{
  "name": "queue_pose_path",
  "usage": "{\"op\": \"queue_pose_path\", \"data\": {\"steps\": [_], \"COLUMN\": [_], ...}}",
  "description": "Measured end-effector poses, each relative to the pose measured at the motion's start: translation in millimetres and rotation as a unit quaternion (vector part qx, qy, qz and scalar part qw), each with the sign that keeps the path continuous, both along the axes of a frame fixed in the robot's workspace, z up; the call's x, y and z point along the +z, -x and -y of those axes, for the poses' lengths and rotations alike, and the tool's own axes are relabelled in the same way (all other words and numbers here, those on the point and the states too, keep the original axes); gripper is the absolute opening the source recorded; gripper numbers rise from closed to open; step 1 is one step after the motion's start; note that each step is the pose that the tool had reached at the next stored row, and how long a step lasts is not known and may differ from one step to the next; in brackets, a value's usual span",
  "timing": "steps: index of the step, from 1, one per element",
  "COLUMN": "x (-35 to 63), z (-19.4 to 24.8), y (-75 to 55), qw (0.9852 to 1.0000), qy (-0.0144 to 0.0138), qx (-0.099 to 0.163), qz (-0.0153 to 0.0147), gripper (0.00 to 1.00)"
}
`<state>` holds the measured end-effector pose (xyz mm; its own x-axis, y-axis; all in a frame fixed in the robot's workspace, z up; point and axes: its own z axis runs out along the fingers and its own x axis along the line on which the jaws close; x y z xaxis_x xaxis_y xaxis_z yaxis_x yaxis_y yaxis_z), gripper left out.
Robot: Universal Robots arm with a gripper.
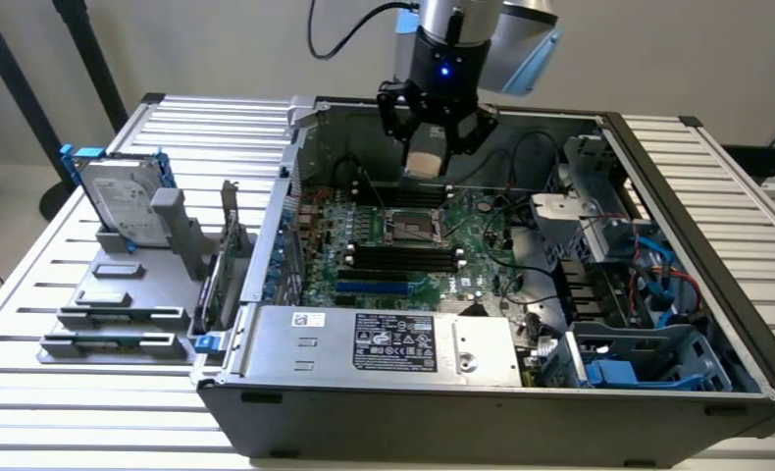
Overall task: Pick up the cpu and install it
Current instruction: 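Place the cpu into insertion slot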
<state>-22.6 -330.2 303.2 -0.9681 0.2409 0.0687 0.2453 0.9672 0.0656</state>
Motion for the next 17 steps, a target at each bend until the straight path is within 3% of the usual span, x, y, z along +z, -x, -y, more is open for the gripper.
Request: {"op": "queue_pose_path", "data": {"steps": [4,9,14,17], "x": [-4.3,-9.8,-14.5,-17.2], "z": [0.0,0.0,0.0,0.0], "y": [0.0,0.0,0.0,0.0], "qw": [0.9994,0.9967,0.9919,0.9881], "qy": [0.0,0.0,0.0,0.0], "qx": [-0.036,-0.082,-0.127,-0.154], "qz": [0.0,0.0,0.0,0.0], "gripper": [0.54,0.54,0.54,0.54]}}
